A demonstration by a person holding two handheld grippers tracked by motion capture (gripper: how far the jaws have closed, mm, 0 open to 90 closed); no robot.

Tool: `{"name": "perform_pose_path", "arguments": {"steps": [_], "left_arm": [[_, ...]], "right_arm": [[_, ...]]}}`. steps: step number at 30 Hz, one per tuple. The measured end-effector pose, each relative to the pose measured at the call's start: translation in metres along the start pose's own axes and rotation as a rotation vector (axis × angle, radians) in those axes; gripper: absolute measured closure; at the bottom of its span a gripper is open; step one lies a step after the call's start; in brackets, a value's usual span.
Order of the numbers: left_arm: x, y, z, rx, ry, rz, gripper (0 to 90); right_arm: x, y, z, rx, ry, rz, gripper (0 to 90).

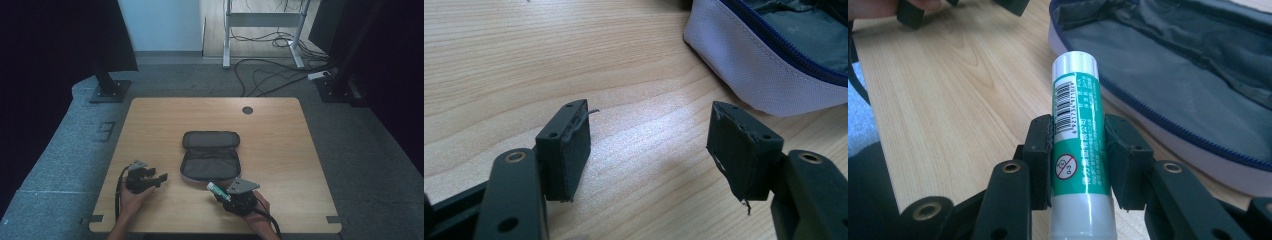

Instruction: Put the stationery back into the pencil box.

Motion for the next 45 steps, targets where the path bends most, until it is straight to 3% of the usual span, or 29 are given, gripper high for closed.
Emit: {"name": "perform_pose_path", "arguments": {"steps": [23,45], "left_arm": [[0.000,-0.001,0.000,-0.002,0.001,-0.005,34.0],[0.000,0.002,0.001,-0.009,0.000,0.000,34.0]], "right_arm": [[0.021,0.017,-0.002,-0.042,0.056,0.011,64.9],[0.040,0.054,0.011,-0.081,0.064,0.045,64.8]]}}
Point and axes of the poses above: each handheld gripper's, and its own axes: z roughly forward along the jaws, x roughly out of its top, y roughly to its right, the point moved 3 cm from there along z, roughly forward along the jaws, and after that the axes turned 11 degrees about x, right-handed, at the moved point
